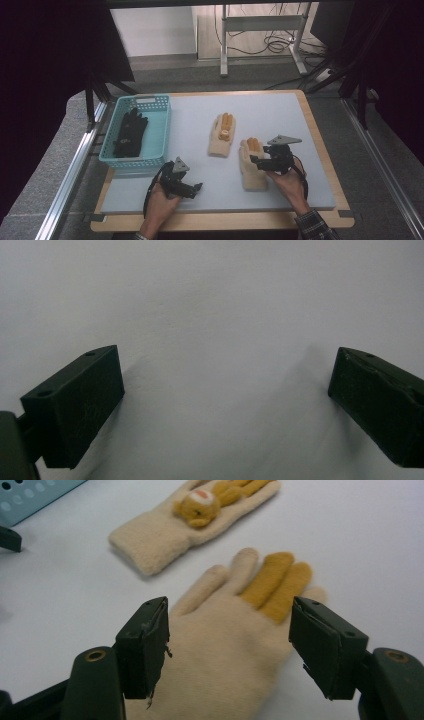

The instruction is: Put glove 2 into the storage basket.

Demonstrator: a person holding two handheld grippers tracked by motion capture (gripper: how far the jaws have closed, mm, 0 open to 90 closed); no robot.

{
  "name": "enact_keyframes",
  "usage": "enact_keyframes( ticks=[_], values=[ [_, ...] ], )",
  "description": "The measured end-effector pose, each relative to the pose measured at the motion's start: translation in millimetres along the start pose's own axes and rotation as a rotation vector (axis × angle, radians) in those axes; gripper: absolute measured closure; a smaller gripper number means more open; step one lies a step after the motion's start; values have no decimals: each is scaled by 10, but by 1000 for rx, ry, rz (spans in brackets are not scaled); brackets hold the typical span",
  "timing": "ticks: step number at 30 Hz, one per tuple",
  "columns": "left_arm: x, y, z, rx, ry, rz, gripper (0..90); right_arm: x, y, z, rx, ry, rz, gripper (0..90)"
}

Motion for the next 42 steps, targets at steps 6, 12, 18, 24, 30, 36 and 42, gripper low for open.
enact_keyframes(
  ticks=[6, 12, 18, 24, 30, 36, 42],
  values=[
    [0, 0, 0, 0, 0, 0, 15, 73, 35, -56, -1, -21, -31, 377],
    [-1, 0, 0, 0, 0, 0, 15, 205, -54, -213, -37, -29, -57, 444],
    [0, 0, 0, 0, 0, 0, 15, 412, -97, -399, -56, -48, -57, 429],
    [-2, -1, 1, 1, -1, 1, 15, 611, -175, -540, -65, -70, -59, 382],
    [-3, -4, 2, 5, -4, 2, 15, 775, -242, -615, -75, -90, -48, 382],
    [-3, -3, 1, 4, -3, 2, 15, 914, -275, -678, -72, -109, -63, 394],
    [-3, -3, 1, 3, -3, 2, 16, 1056, -296, -740, -78, -123, -45, 393]
  ],
)
Point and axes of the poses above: each handheld gripper's, and its own axes: x roughly forward along the jaws, z roughly out of its underside, y roughly to its right, the point moved 2 cm from there along x, roughly forward along the jaws, and after that the axes turned 14 degrees about x, right-handed, at the moved point
